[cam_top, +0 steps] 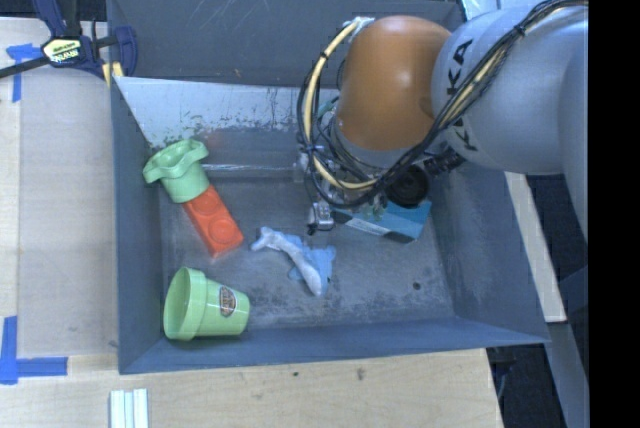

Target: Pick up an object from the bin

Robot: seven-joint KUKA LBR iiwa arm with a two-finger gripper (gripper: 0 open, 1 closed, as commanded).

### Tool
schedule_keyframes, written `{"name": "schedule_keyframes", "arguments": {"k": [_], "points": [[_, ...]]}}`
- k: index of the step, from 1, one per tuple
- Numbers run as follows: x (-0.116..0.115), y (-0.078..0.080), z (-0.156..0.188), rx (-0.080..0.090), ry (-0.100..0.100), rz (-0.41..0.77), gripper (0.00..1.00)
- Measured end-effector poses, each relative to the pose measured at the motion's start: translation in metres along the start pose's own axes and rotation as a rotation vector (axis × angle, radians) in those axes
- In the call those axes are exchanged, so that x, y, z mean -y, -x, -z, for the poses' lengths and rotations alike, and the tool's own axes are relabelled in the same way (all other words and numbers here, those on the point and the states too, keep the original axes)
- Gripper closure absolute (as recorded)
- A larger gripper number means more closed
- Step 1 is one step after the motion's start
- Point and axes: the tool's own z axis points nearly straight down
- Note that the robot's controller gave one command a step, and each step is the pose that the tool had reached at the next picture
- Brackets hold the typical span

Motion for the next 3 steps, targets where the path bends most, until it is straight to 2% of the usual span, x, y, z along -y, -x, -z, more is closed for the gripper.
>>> {"name": "schedule_keyframes", "arguments": {"k": [1,2,3], "points": [[0.000,0.001,0.005,0.007,0.001,-0.001,0.00],[0.004,-0.003,-0.011,0.013,0.001,0.138,0.00],[0.002,-0.006,-0.035,0.005,-0.001,0.455,0.00]]}}
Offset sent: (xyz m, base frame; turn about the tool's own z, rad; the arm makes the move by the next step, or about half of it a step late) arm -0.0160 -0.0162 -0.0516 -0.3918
